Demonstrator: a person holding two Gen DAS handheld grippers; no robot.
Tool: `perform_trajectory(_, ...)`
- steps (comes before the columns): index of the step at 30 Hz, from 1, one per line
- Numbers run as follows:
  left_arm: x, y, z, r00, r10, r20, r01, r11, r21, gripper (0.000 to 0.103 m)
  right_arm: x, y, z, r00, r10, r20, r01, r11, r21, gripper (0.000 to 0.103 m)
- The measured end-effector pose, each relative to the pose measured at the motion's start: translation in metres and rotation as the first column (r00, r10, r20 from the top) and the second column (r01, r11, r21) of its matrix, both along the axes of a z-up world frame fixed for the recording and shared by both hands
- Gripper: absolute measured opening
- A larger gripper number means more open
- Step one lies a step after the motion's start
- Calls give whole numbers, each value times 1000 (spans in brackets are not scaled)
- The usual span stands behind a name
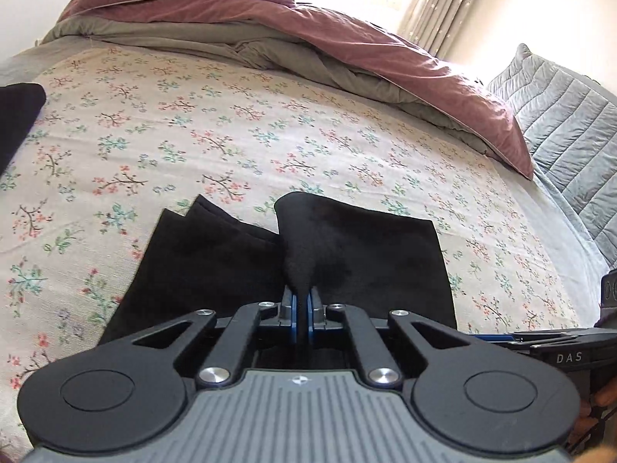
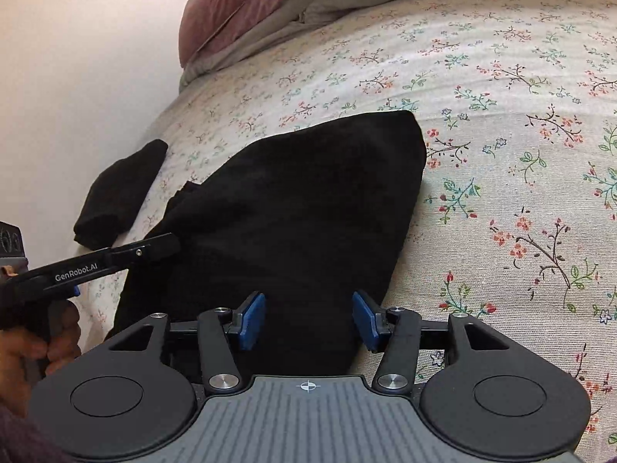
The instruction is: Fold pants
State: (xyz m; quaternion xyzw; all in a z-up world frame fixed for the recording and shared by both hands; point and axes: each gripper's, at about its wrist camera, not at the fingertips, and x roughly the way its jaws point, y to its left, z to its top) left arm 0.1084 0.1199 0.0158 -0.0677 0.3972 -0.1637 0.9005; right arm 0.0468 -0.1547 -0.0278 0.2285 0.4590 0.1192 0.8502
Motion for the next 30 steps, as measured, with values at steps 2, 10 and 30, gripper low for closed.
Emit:
perform_trajectory(2, 5, 12, 2, 1000, 29, 6, -29, 999, 12, 15, 2, 2, -2, 1000, 4, -5, -4, 1000, -3, 51)
perform_trajectory(10, 8, 43, 4, 997, 78, 26, -79, 996, 35, 15, 7, 10, -15, 999, 11, -47, -11, 1000, 2, 52)
perform_trajectory(30, 73, 111, -67, 959, -2, -282, -126, 890, -438, 58, 20, 2, -42, 997, -7, -76, 26, 967, 254, 59)
